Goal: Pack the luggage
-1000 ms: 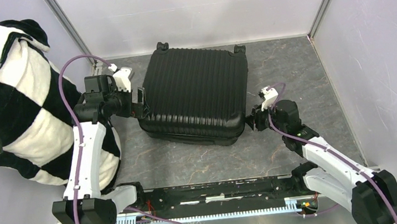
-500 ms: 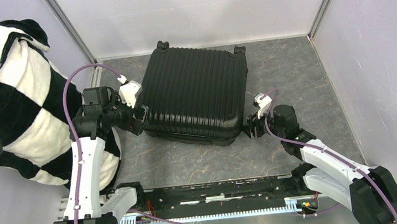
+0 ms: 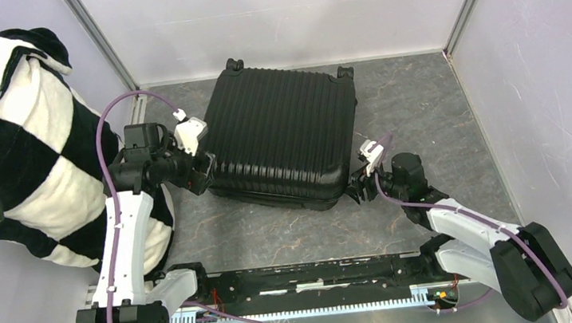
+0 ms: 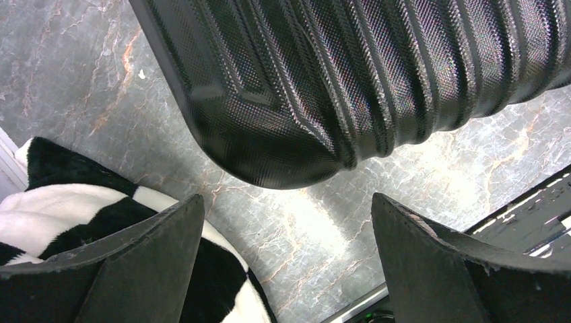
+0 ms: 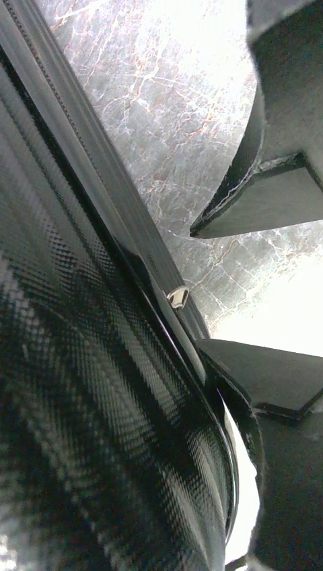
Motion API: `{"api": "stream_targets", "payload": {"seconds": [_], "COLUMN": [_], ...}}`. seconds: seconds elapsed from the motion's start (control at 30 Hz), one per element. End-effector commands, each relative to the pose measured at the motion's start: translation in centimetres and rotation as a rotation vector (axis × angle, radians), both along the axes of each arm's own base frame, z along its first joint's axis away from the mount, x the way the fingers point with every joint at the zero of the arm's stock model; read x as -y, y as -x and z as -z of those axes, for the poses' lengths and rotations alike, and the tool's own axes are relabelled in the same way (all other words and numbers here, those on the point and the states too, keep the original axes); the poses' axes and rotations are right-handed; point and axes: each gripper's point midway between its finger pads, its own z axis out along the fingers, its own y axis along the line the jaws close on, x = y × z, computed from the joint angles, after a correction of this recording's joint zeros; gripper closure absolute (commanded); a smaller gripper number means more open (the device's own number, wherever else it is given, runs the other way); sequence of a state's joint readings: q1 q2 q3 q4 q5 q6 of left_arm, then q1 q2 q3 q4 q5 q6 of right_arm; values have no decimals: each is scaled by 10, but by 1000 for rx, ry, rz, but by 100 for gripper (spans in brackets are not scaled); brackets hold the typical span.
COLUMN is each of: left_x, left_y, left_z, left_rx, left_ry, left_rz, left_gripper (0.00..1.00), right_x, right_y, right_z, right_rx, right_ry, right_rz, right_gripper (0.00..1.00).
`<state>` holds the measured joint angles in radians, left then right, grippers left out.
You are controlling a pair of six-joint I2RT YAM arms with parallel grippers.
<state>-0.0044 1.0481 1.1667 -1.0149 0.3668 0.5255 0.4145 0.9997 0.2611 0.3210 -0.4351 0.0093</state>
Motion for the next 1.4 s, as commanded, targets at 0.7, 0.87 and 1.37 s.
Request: {"api": "stream_targets", "payload": {"seconds": [0.7,0.87,1.37], "left_x": [31,44,88], "left_y": [-13,-13,-11], "left_z": [-34,-51,-60], "left_rx": [49,90,112], "left_ry": [140,136,102], "left_rz": [75,125,234], "left_gripper": [0,0,0], "right_x": [-20,-18,-10], "right_y": [10,17,43], "right_z": [-27,-24,-10], "right_rx": [165,132,74], "right_ry": [-192,-212,-303], "right_rz": [-97,-83,-49], "right_gripper": [91,100,100]}}
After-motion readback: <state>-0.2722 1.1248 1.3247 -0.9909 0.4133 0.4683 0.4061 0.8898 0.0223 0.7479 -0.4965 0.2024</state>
